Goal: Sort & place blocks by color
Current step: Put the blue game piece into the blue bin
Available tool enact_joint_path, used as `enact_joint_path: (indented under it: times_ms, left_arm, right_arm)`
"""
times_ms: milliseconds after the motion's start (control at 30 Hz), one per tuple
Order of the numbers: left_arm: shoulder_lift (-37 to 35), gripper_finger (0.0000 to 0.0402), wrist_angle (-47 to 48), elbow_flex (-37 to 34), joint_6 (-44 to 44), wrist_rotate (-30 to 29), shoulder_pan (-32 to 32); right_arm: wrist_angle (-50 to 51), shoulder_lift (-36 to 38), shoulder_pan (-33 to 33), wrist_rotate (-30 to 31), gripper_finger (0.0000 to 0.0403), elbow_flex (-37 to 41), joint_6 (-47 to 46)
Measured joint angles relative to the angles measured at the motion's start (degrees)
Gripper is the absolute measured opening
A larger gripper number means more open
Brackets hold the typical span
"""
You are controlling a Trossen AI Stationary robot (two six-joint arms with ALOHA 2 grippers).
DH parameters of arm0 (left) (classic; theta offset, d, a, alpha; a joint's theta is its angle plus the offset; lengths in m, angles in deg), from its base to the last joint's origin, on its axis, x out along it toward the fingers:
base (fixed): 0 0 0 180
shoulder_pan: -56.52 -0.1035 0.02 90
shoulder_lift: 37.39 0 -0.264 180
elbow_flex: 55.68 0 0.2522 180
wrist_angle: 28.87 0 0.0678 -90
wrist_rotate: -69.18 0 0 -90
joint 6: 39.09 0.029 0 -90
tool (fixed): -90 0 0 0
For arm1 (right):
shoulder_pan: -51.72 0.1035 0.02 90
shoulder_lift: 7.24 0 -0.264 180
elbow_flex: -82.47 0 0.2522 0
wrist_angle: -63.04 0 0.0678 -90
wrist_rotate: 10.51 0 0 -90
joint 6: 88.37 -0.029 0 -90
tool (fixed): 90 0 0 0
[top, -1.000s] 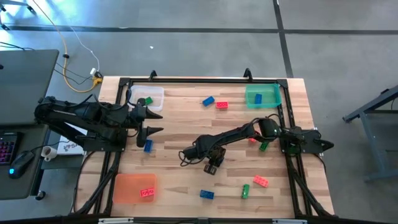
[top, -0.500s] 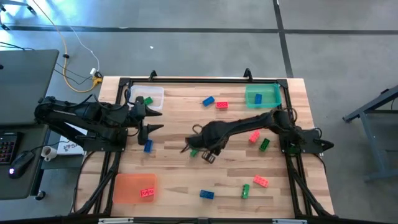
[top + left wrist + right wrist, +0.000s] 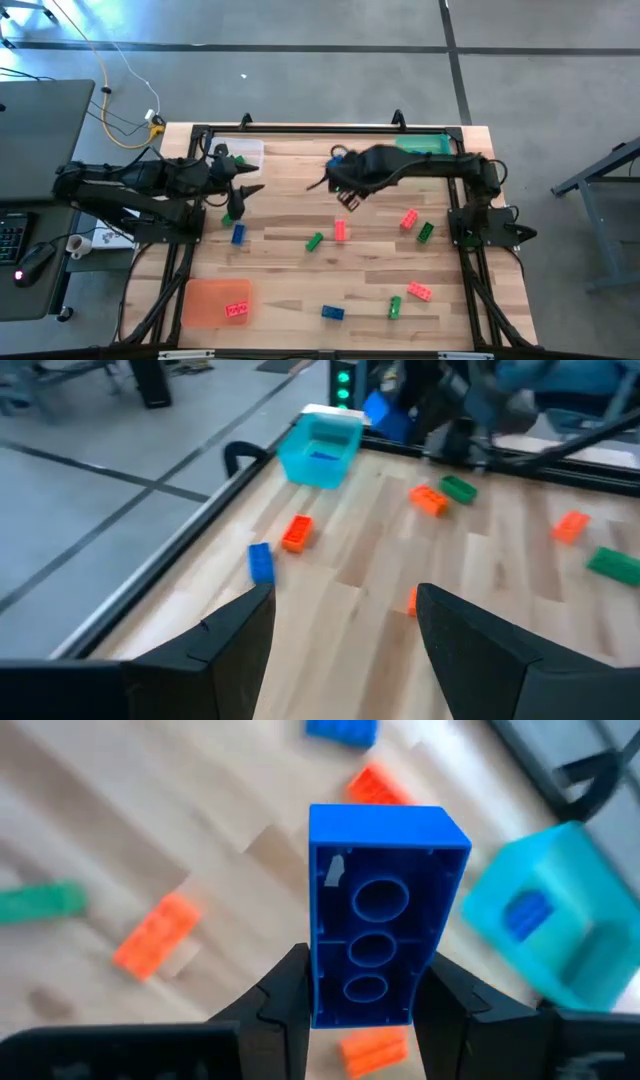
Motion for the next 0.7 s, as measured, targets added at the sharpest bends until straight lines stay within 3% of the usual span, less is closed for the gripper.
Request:
enact_joint_path:
  times_ms: [267, 533, 700]
  left_arm:
    - [0.68, 0.0230, -0.19, -0.02, 0.53, -2.55, -7.30]
    - [2.18, 0.0230, -0.13, -0.02, 0.51, -2.38, -14.45]
    - [2.95, 0.0230, -0.12, -0.02, 0.53, -2.33, -17.81]
  right_arm:
    - [-0.01, 4.23, -8.61, 5.24, 0.0106, 0.00, 7.77]
    - [-0.03, 4.41, -19.25, 4.88, 0.0106, 0.02, 17.73]
    - [-0.03, 4.38, -26.13, 1.48, 0.0106, 0.04, 21.31]
